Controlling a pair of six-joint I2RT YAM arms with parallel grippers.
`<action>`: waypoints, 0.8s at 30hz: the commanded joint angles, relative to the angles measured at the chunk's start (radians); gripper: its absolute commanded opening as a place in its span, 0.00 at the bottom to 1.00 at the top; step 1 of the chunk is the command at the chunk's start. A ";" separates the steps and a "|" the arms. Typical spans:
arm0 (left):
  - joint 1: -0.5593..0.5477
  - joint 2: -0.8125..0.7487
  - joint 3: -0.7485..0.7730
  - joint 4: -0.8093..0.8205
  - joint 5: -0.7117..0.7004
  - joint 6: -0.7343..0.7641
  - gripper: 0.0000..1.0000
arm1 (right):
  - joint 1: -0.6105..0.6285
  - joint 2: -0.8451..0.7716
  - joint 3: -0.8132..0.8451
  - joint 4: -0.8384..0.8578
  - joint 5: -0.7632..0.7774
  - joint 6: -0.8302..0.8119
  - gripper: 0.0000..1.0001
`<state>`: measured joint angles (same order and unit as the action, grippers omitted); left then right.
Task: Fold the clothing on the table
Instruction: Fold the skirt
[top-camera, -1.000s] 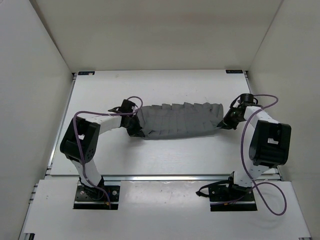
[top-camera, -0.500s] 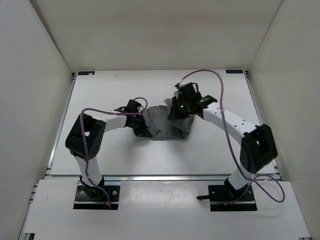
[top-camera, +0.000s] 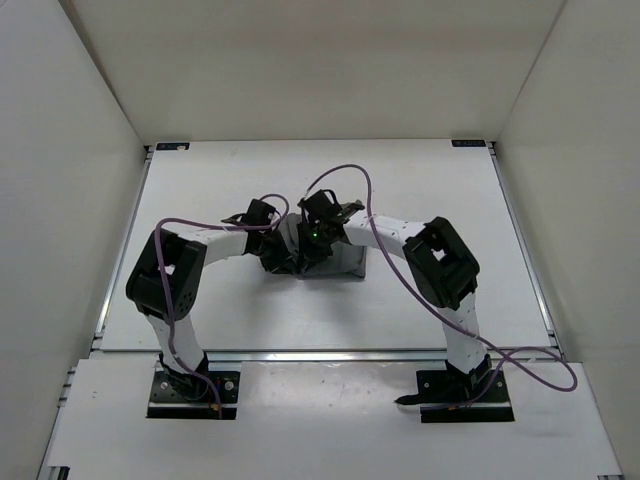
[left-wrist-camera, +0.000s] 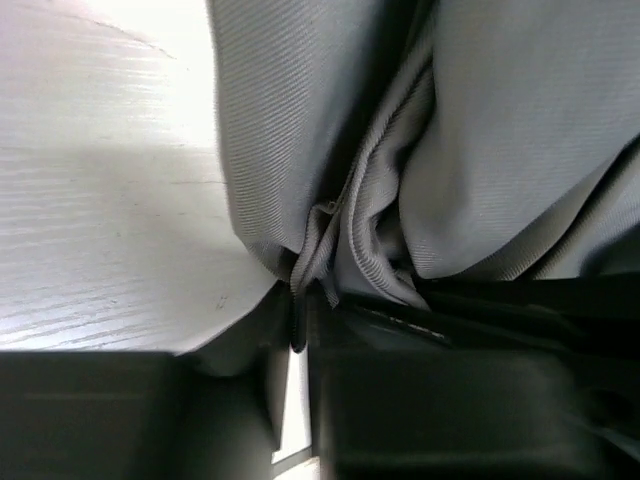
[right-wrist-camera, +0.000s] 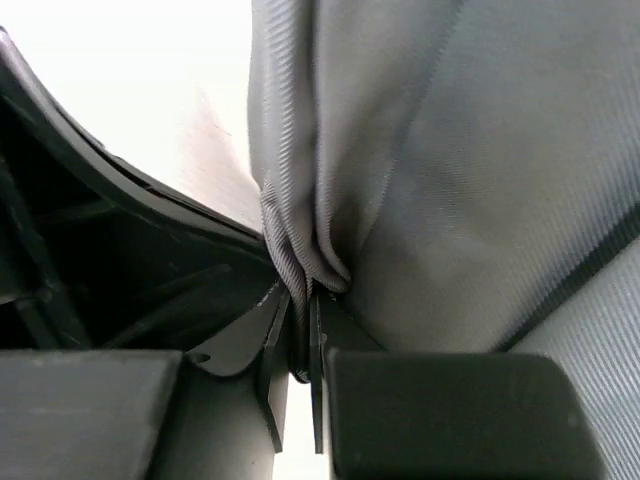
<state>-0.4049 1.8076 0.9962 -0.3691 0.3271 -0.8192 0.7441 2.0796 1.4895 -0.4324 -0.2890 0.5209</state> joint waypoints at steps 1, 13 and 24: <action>0.030 -0.036 -0.063 -0.050 -0.048 0.026 0.26 | 0.012 0.008 0.046 -0.011 0.025 0.011 0.00; 0.276 -0.543 -0.232 0.079 -0.071 -0.169 0.42 | 0.017 -0.002 0.157 -0.197 0.136 0.014 0.49; 0.310 -0.616 -0.258 0.078 -0.077 -0.164 0.44 | -0.144 -0.442 -0.081 -0.192 0.116 -0.002 0.59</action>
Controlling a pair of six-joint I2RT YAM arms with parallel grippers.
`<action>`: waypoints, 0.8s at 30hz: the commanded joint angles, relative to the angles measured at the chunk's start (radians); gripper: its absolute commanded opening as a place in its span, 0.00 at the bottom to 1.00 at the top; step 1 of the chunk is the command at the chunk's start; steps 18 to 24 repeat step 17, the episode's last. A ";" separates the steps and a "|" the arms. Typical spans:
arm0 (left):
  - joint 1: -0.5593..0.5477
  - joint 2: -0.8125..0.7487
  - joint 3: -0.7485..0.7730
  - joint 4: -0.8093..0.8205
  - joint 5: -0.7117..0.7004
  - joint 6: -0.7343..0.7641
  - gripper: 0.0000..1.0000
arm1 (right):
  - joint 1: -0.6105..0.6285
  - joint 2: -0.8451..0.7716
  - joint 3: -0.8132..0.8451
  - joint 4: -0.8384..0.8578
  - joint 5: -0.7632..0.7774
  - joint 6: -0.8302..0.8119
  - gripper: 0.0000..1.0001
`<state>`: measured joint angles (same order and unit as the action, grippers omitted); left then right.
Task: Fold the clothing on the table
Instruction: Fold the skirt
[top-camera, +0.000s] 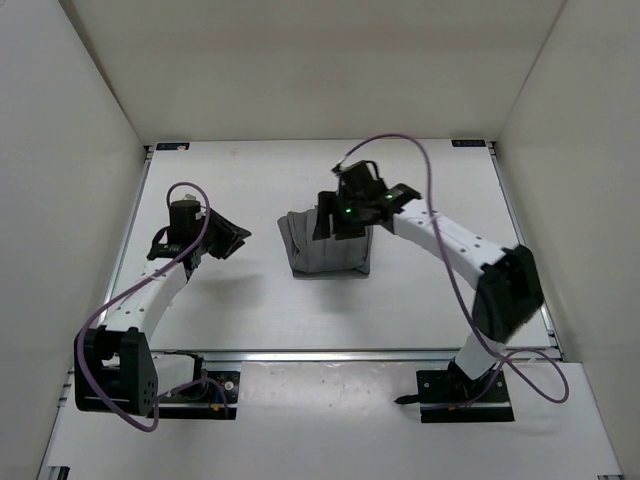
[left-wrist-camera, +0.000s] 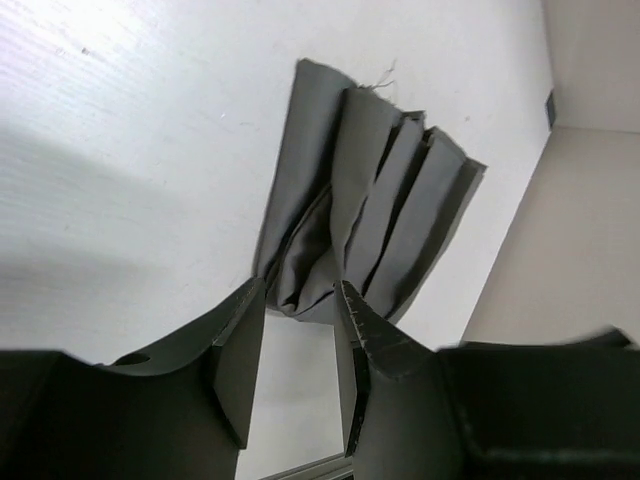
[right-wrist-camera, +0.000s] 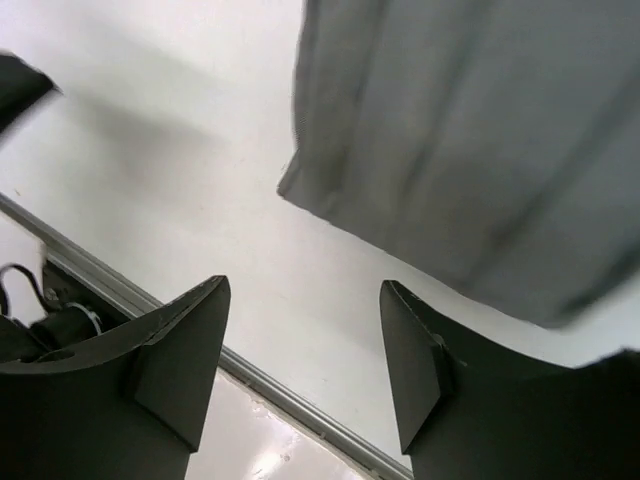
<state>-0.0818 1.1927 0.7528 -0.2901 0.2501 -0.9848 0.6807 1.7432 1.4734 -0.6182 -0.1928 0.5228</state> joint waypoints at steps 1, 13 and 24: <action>-0.016 0.005 -0.012 0.000 -0.006 0.003 0.44 | -0.096 -0.134 -0.102 -0.009 0.018 -0.032 0.59; -0.021 -0.015 -0.015 -0.014 -0.018 0.020 0.39 | -0.202 -0.255 -0.257 -0.006 0.032 -0.047 0.65; -0.024 -0.024 -0.003 -0.026 -0.028 0.021 0.39 | -0.162 -0.145 -0.208 -0.090 0.180 -0.130 0.76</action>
